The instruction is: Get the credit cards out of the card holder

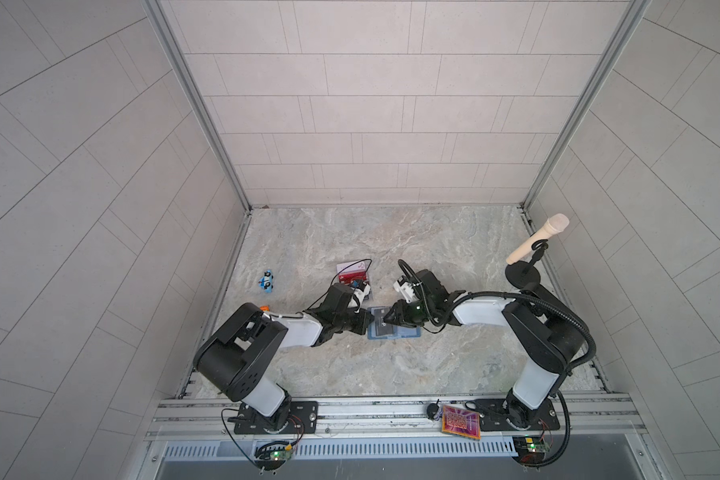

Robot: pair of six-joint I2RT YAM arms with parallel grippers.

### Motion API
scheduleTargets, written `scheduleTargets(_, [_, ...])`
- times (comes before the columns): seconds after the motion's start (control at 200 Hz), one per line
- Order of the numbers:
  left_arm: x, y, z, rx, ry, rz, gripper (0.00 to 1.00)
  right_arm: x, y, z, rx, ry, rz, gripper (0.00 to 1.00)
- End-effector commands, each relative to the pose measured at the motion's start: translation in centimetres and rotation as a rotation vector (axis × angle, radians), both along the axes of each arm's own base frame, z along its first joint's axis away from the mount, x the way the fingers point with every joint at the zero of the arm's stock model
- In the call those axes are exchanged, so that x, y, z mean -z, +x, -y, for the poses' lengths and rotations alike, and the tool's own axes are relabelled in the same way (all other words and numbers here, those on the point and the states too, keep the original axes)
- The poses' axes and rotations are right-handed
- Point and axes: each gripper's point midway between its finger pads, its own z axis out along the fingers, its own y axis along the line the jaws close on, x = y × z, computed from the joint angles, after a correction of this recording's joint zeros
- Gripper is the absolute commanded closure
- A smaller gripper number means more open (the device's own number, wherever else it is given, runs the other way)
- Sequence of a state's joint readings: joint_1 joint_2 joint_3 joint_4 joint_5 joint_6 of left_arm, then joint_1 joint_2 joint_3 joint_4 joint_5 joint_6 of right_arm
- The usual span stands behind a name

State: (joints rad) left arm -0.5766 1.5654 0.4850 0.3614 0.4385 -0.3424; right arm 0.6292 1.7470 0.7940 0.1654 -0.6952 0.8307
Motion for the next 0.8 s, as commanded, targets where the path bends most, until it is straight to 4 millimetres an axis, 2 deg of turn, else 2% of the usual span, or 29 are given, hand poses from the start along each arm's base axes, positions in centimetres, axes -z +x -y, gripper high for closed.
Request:
scheduleTargets(0.0, [3.0,-2.1,-1.8,-0.009,0.112,-0.108,0.97,-1.2,-0.4,-1.0,-0.054,0.074,0.011,0.70])
scheduleTargets(0.611, [3.3,-2.4,-2.1,-0.006,0.126,-0.115,0.98,0.6,-0.2,-2.8,-0.045,0.130,-0.059,0.71])
scheduleTargets(0.796, [3.4,-2.5,-2.3,-0.006,0.133,-0.117,0.99,0.3,-0.2,-2.9,-0.039,0.153,-0.053,0.73])
